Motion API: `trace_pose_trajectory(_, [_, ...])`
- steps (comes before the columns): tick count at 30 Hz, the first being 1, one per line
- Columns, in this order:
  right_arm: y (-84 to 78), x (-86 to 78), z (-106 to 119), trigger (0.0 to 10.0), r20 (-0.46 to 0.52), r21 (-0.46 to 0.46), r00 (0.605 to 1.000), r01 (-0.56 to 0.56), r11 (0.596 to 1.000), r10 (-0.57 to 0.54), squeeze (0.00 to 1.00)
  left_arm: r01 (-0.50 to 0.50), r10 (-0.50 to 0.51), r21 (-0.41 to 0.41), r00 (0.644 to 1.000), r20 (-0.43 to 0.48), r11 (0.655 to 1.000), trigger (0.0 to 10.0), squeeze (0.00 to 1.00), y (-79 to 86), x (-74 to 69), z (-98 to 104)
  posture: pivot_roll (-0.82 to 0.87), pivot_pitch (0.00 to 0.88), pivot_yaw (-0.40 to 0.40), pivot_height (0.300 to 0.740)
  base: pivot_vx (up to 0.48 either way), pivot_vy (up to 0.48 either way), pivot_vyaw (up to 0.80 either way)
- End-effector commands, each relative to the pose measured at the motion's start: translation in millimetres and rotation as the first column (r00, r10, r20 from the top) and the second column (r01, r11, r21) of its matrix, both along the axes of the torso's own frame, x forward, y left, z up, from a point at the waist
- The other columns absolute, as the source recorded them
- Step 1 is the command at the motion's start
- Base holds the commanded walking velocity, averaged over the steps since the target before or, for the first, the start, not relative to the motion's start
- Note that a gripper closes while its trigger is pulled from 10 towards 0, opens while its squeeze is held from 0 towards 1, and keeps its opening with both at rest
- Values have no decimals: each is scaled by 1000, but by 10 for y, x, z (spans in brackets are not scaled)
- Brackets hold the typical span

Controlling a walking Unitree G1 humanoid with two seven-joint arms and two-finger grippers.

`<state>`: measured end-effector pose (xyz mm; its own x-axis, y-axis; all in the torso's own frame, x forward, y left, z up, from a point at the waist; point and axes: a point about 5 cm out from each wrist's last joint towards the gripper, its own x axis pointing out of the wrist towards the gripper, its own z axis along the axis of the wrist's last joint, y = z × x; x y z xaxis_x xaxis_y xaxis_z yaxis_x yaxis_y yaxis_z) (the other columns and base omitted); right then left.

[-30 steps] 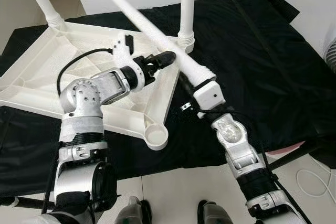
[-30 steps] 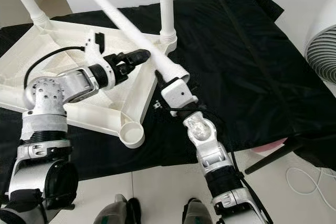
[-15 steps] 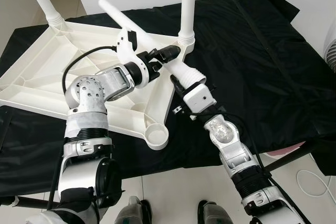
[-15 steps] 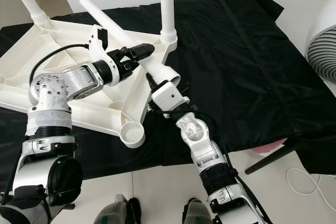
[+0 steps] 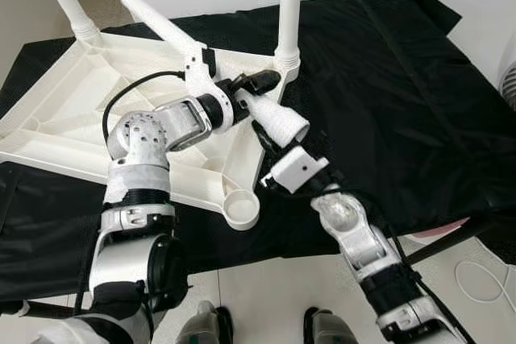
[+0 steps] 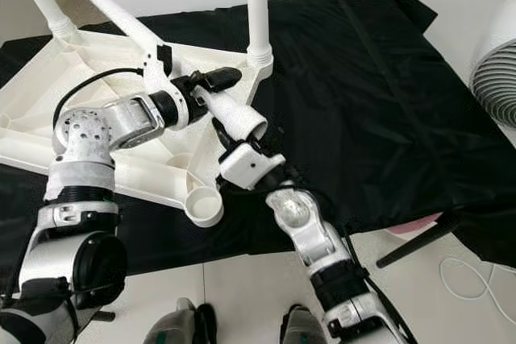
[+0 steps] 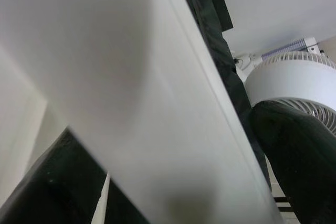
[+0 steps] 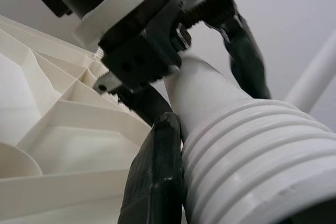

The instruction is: Building children table

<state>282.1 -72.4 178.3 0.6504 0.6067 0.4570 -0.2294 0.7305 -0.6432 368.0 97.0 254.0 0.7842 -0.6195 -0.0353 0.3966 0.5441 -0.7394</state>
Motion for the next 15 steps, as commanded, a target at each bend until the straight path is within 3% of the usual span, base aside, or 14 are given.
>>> trace_pose_trajectory(1, [-36, -90, 29, 10000, 63, -6, 998, 9, 1000, -9, 0, -29, 29, -2, 1000, 11, 1000, 10000, 0, 76, 37, 50, -108, 131, 110, 740, 0, 0, 0])
trace_pose_trajectory(8, [-104, -169, -23, 10000, 87, -28, 996, 36, 999, -33, 0, -39, 39, -1, 999, 17, 999, 10000, 0, 124, 66, 87, -112, 133, 111, 740, 0, 0, 0])
trace_pose_trajectory(14, [-198, -332, -141, 10000, 134, -126, 991, 49, 991, -32, 0, -37, 38, -19, 998, 43, 999, 10000, 0, 180, 104, 192, -123, 138, 118, 740, 0, 0, 0])
trace_pose_trajectory(15, [-197, -347, -151, 10000, 143, -146, 990, 43, 988, -22, 0, -24, 25, -25, 998, 49, 999, 9490, 0, 164, 93, 200, -123, 138, 119, 740, 0, 0, 0])
